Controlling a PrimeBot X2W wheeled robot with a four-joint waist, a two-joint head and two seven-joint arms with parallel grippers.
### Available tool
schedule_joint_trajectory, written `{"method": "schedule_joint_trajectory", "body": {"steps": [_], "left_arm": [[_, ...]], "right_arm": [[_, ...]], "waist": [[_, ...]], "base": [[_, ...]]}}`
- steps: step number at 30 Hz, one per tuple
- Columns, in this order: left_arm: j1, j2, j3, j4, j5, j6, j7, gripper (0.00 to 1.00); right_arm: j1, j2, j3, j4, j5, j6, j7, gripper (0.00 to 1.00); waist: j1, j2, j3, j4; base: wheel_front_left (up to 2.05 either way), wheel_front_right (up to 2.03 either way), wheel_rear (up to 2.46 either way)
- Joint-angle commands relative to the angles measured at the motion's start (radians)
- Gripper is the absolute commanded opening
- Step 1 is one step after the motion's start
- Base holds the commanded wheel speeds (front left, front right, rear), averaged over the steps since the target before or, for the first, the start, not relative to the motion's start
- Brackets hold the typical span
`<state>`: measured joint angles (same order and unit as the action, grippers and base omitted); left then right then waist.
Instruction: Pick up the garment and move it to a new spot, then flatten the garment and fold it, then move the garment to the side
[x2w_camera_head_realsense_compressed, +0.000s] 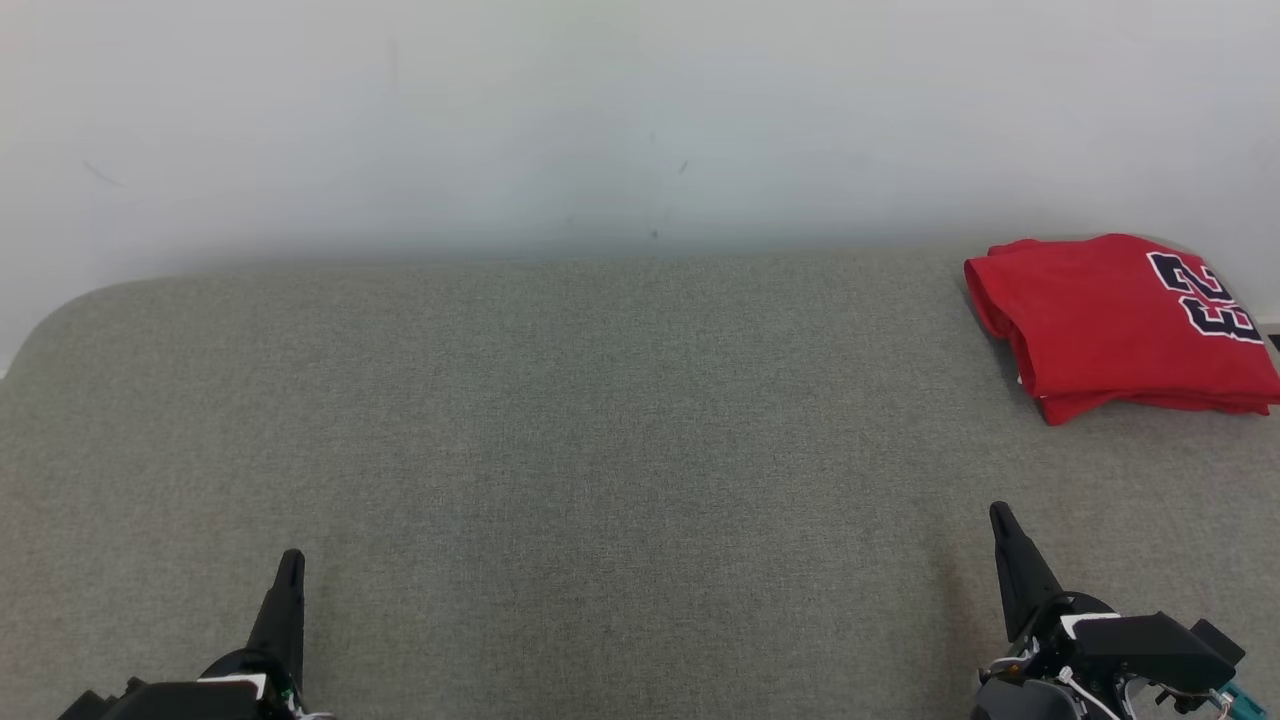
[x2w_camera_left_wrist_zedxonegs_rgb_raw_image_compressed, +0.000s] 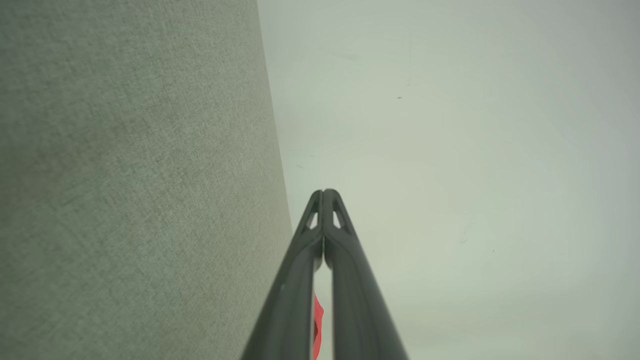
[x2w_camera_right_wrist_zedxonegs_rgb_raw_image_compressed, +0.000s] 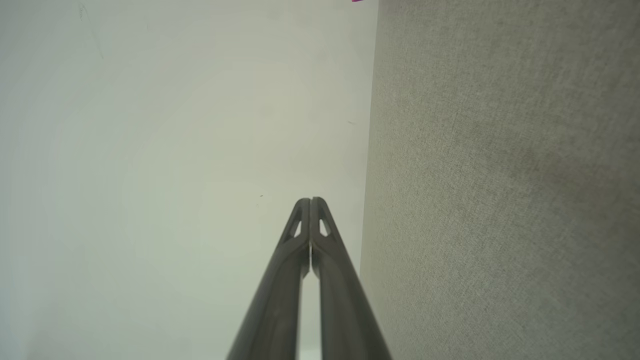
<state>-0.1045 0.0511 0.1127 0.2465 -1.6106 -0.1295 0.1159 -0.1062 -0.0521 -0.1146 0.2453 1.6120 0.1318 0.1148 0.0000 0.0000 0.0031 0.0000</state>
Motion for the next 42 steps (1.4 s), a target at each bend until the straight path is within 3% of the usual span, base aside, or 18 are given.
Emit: {"method": "schedule_joint_trajectory", "body": {"steps": [1,42], "left_arm": [[-0.01,-0.002,0.003,-0.002,-0.004,-0.003,0.001,0.0],[-0.01,-0.002,0.003,-0.002,-0.004,-0.003,0.0,0.0]], "right_arm": [[-0.006,0.004,0.0,-0.002,0.002,-0.002,0.002,0.0],[-0.006,0.004,0.0,-0.002,0.002,-0.002,0.002,0.0]], "waist": [[0.0,0.0,0.0,0.0],[0.0,0.0,0.0,0.0]], "base": [[0.0,0.0,0.0],[0.0,0.0,0.0]]}}
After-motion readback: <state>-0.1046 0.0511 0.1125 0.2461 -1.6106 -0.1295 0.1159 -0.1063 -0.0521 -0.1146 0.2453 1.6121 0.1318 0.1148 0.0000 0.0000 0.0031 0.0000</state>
